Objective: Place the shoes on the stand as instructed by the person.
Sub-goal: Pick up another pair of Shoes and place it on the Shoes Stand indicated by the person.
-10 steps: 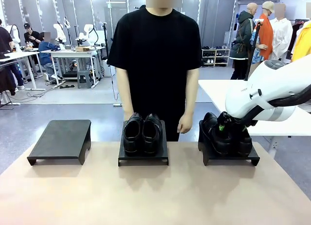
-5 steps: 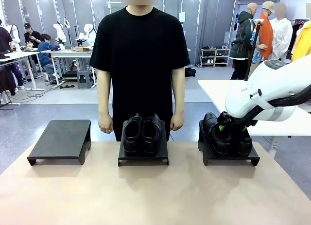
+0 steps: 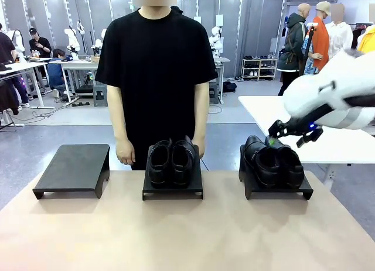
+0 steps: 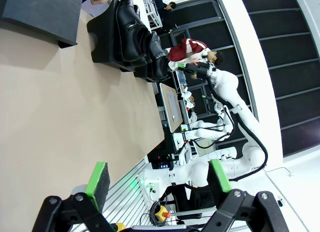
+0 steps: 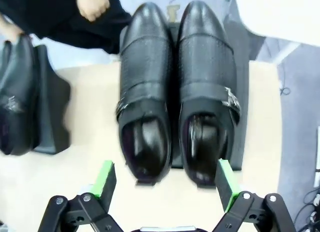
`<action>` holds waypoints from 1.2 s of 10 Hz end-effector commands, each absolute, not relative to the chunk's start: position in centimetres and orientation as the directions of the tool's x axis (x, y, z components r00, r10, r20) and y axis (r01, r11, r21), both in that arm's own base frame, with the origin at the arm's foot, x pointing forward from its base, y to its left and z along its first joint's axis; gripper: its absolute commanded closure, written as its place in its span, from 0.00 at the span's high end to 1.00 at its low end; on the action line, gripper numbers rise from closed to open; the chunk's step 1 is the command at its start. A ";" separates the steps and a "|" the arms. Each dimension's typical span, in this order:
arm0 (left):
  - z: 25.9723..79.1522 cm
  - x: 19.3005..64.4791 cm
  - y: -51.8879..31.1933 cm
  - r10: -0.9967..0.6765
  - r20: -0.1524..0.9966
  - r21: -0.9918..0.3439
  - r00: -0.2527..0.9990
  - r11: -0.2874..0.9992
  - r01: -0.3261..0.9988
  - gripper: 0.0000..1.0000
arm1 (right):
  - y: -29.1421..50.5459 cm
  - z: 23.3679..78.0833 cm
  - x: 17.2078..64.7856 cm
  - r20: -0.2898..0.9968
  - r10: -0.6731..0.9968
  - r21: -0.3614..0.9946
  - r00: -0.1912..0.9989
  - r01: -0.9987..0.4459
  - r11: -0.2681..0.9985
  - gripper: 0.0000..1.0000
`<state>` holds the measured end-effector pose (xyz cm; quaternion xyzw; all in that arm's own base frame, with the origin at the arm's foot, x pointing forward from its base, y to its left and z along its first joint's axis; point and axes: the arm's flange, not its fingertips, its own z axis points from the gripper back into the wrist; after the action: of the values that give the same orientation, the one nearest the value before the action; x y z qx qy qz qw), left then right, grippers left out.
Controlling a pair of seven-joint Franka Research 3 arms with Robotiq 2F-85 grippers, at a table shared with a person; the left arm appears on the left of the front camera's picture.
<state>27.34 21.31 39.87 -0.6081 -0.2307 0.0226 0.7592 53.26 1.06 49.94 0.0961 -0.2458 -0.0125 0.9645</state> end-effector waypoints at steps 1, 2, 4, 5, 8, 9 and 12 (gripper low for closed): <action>40.1 27.1 21.5 0.301 0.334 -0.931 0.893 0.256 0.262 1.00 | -3.2 52.5 48.1 0.434 -0.065 0.277 0.898 -0.065 0.959 1.00; 40.1 27.1 21.5 0.301 0.334 -0.931 0.893 0.256 0.262 1.00 | -5.0 53.6 46.0 0.422 -0.089 0.340 0.902 -0.066 0.938 1.00; 40.1 27.1 21.5 0.301 0.334 -0.931 0.893 0.256 0.262 1.00 | -8.9 54.7 41.1 0.381 -0.141 0.487 0.914 -0.068 0.871 1.00; 40.1 27.1 21.5 0.301 0.334 -0.931 0.893 0.256 0.262 1.00 | -11.7 54.2 38.1 0.331 -0.169 0.580 0.928 -0.059 0.813 1.00; 40.1 27.1 21.5 0.301 0.334 -0.931 0.893 0.256 0.262 1.00 | -18.9 50.0 30.9 0.185 -0.190 0.834 0.964 -0.052 0.549 1.00; 40.1 27.1 21.5 0.301 0.334 -0.931 0.893 0.256 0.262 1.00 | -21.0 47.6 28.6 0.136 -0.201 0.882 0.970 -0.027 0.470 1.00; 40.1 27.1 21.5 0.301 0.334 -0.931 0.893 0.256 0.262 1.00 | -23.0 42.8 25.1 0.117 -0.229 0.955 0.966 -0.046 0.292 1.00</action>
<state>27.34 21.32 39.88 -0.6082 -0.2306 0.0225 0.7592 24.08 -22.70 43.43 0.5726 -0.1081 -0.0653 0.8100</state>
